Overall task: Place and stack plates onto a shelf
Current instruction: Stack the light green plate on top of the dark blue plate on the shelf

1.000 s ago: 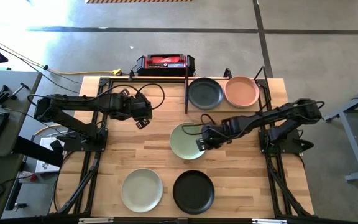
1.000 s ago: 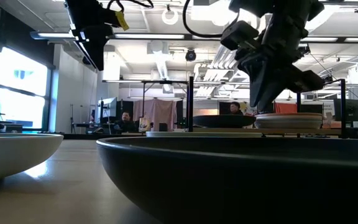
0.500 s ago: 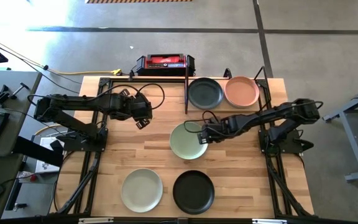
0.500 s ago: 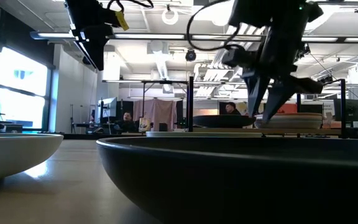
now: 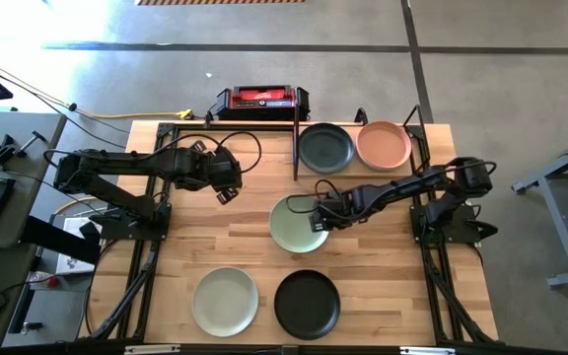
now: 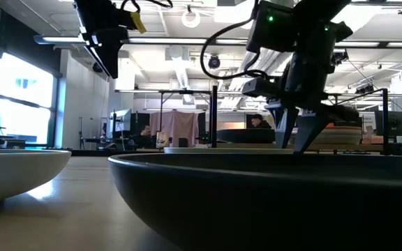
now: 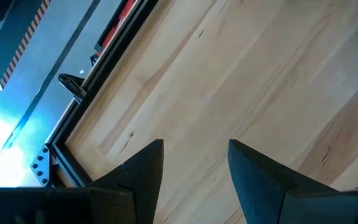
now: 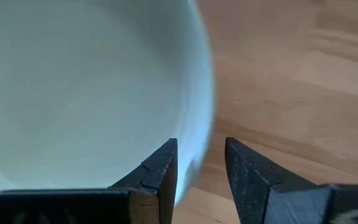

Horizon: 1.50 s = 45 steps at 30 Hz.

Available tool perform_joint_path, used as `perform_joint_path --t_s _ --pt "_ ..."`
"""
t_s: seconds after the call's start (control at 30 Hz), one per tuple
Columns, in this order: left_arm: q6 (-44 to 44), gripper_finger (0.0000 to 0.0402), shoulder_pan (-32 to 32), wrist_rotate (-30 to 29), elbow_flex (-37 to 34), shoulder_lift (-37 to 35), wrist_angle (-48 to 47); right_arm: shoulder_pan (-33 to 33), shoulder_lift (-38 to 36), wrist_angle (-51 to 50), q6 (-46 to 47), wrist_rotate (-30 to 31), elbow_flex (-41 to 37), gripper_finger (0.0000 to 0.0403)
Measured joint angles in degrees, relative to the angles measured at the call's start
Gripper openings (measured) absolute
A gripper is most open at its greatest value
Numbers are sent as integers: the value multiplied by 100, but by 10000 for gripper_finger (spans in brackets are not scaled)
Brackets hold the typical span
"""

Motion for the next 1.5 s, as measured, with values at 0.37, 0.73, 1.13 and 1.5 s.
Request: perform_joint_path --t_s 0.37,0.73,1.13,1.5 --pt "96 170 0 -9 -2 0 68 0 58 130 23 27 0 39" --pt "113 170 1 -7 -2 0 129 0 34 -23 1 27 0 1" --pt "113 170 0 -3 -4 0 135 0 -555 -413 -21 25 0 0" --pt "107 170 0 -3 -4 0 168 -242 -1778 -1265 -222 219 0 0"
